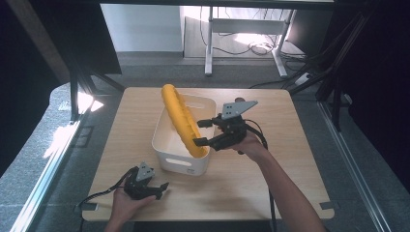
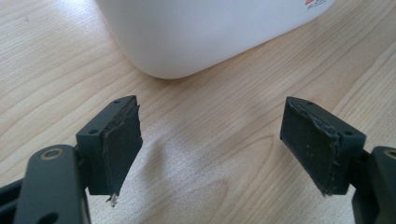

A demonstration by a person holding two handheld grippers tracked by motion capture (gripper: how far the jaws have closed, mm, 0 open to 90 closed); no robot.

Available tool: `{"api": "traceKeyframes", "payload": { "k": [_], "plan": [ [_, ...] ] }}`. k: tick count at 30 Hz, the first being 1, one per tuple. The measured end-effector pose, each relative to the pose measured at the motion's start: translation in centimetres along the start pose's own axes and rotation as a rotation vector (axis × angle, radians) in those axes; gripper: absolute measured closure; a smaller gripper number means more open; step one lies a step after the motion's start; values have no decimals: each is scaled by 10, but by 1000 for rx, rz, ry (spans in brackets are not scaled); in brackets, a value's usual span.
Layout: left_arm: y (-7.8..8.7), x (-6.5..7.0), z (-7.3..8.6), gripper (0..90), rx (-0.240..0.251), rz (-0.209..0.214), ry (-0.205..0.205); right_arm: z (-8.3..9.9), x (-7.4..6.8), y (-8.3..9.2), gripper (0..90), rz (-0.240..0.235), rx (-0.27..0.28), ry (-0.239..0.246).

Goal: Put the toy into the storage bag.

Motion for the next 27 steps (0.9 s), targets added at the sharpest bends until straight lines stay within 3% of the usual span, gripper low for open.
{"api": "traceKeyframes", "payload": {
  "k": [9, 15, 20, 27],
  "plan": [
    [0, 1, 0, 208, 0, -3, 1, 34, 16, 43, 346, 149, 73, -39],
    [0, 1, 1, 207, -1, -5, 2, 64, 30, 64, 351, 267, 93, -66],
    [0, 2, 0, 207, -2, -3, 4, 92, 40, 76, 352, 339, 91, -101],
    [1, 1, 0, 207, -1, -8, 6, 105, 46, 80, 350, 380, 96, -121]
  ]
}}
Point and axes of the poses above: each handheld gripper's, and its own axes: y roughly backward along the jaws, z roughly out of its underside, x roughly to its right, the point moved 4 cm from there along -y, roughly forward along the jaws, and after that the axes turned 14 degrees about -y, right-handed, at the moved point
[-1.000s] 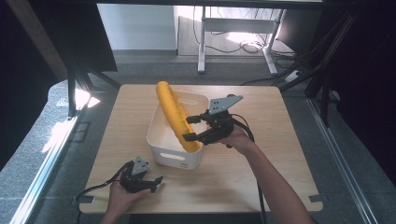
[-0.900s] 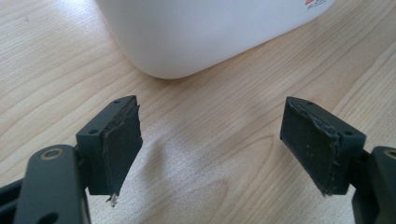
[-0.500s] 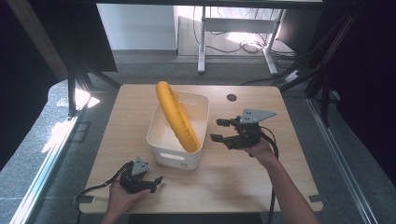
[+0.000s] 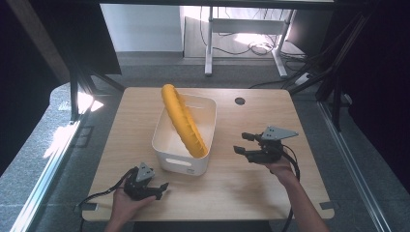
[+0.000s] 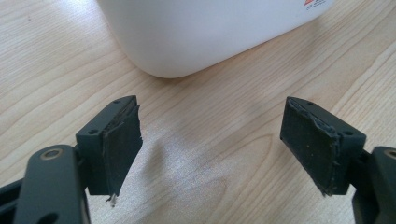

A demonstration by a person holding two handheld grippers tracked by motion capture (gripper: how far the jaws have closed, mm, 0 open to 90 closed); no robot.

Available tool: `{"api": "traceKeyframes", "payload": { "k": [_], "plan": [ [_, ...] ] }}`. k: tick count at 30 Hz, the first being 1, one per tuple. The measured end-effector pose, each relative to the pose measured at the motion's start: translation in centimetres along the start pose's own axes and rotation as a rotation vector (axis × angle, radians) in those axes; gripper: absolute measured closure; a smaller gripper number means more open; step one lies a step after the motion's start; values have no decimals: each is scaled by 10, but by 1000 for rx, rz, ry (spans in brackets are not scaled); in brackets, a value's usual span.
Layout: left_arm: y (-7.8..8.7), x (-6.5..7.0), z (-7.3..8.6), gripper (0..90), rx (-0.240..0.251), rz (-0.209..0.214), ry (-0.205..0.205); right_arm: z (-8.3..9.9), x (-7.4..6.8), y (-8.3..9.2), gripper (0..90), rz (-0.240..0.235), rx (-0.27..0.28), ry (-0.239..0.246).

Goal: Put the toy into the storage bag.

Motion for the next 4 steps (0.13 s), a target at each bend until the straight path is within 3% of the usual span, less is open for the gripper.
{"api": "traceKeyframes", "payload": {
  "k": [4],
  "plan": [
    [0, 0, 0, 207, -1, 1, -2, 2, 0, -1, 340, 7, 10, -4]
  ]
}}
Point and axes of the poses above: each handheld gripper's, and its own axes: y roughly backward along the jaws, z roughly out of its underside, x roughly to its right, the point moved 4 cm from there along -y, roughly forward along the jaws, and after that the axes turned 14 degrees about -y, right-handed, at the moved point
